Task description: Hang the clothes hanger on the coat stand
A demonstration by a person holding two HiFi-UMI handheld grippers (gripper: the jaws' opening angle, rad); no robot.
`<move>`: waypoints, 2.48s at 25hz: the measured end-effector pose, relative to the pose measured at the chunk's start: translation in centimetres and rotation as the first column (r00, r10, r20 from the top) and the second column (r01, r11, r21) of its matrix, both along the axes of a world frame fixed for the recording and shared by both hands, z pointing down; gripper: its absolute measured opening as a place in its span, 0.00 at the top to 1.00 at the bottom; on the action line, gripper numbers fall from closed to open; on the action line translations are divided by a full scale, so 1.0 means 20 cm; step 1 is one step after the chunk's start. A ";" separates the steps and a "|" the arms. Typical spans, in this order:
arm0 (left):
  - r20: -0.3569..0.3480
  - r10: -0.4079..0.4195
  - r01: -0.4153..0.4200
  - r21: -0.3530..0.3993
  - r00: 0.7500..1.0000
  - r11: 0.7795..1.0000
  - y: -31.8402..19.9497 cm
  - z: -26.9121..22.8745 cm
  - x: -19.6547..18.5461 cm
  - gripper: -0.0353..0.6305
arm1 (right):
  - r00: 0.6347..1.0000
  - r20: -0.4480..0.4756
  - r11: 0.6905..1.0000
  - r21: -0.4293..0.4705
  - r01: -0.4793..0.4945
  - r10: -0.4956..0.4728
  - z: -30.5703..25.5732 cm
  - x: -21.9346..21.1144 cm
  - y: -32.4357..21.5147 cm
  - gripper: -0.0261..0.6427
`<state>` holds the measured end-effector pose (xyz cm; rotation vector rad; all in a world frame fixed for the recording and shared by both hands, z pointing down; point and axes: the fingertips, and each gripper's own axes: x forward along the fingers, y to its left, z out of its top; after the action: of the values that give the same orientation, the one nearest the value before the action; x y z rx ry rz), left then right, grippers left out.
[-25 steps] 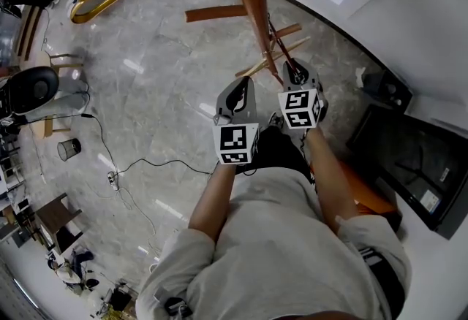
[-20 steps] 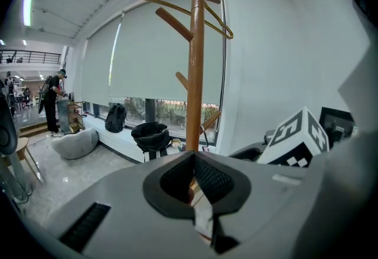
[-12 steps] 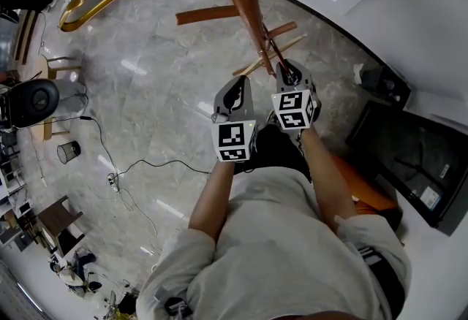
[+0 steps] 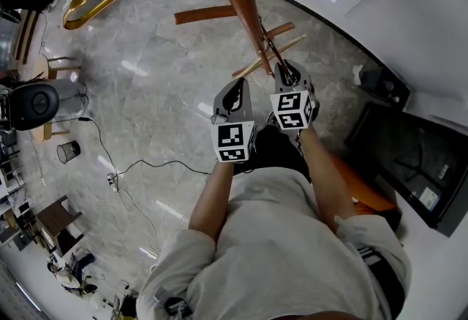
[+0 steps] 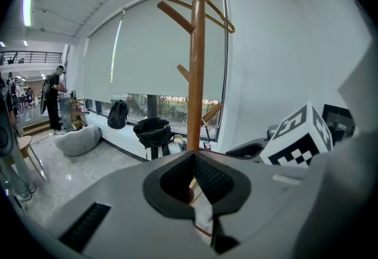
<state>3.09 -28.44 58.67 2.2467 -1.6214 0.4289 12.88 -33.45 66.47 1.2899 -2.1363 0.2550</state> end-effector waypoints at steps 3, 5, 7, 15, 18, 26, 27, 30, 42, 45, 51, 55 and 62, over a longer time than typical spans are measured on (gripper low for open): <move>0.005 -0.002 0.002 -0.003 1.000 1.000 0.01 0.00 0.00 0.93 | 1.000 0.019 1.000 0.009 0.011 -0.011 -0.01 -0.02 0.00 0.86; 0.011 -0.002 0.002 0.004 1.000 1.000 0.01 -0.01 0.00 0.93 | 1.000 0.014 1.000 0.017 0.013 -0.014 -0.03 -0.02 0.00 0.84; 0.007 -0.005 0.005 0.007 1.000 1.000 0.01 -0.02 -0.01 0.93 | 1.000 0.023 0.999 0.034 0.016 -0.017 -0.06 -0.02 0.00 0.82; -0.006 0.027 -0.027 0.024 1.000 0.999 0.01 -0.07 0.02 0.93 | 0.996 0.077 0.997 0.063 0.046 -0.050 -0.17 -0.02 0.02 0.70; -0.019 0.043 -0.042 0.043 0.999 0.998 0.00 -0.11 0.04 0.93 | 0.995 0.095 0.997 0.067 0.036 -0.042 -0.20 0.01 0.03 0.66; -0.047 0.074 -0.070 0.083 0.996 0.994 0.10 -0.18 -0.06 0.93 | 0.987 0.155 0.989 0.138 -0.056 0.034 -0.37 0.01 0.18 0.64; -0.049 0.080 -0.075 0.094 0.996 0.993 0.11 -0.20 -0.08 0.93 | 0.985 0.168 0.986 0.150 -0.073 0.047 -0.41 0.01 0.19 0.64; -0.059 0.096 -0.089 0.117 0.994 0.989 0.14 -0.27 -0.12 0.93 | 0.977 0.202 0.976 0.190 -0.111 0.072 -0.53 -0.02 0.24 0.64; -0.079 0.194 -0.173 0.217 0.978 0.961 0.37 -0.52 -0.31 0.93 | 0.950 0.278 0.890 0.385 -0.245 0.142 -0.98 -0.14 0.63 0.95; -0.081 0.225 -0.200 0.240 0.971 0.950 0.46 -0.57 -0.35 0.93 | 0.938 0.302 0.868 0.403 -0.290 0.172 -1.08 -0.17 0.75 0.95; -0.078 0.296 -0.267 0.257 0.952 0.929 0.64 -0.64 -0.37 0.93 | 0.931 0.291 0.819 0.464 -0.337 0.219 -1.26 -0.19 1.04 0.95; -0.080 0.318 -0.286 0.274 0.945 0.918 0.73 -0.67 -0.35 0.93 | 0.931 0.276 0.805 0.480 -0.348 0.238 -1.31 -0.16 1.19 0.95; -0.088 0.338 -0.298 0.307 0.937 0.904 0.93 -0.79 -0.20 0.93 | 0.923 0.314 0.800 0.483 -0.358 0.224 -1.40 -0.08 1.34 0.95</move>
<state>-0.85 -9.90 42.85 2.7094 -1.3169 0.1083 11.32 -6.73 38.49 2.0134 -2.2926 -0.0777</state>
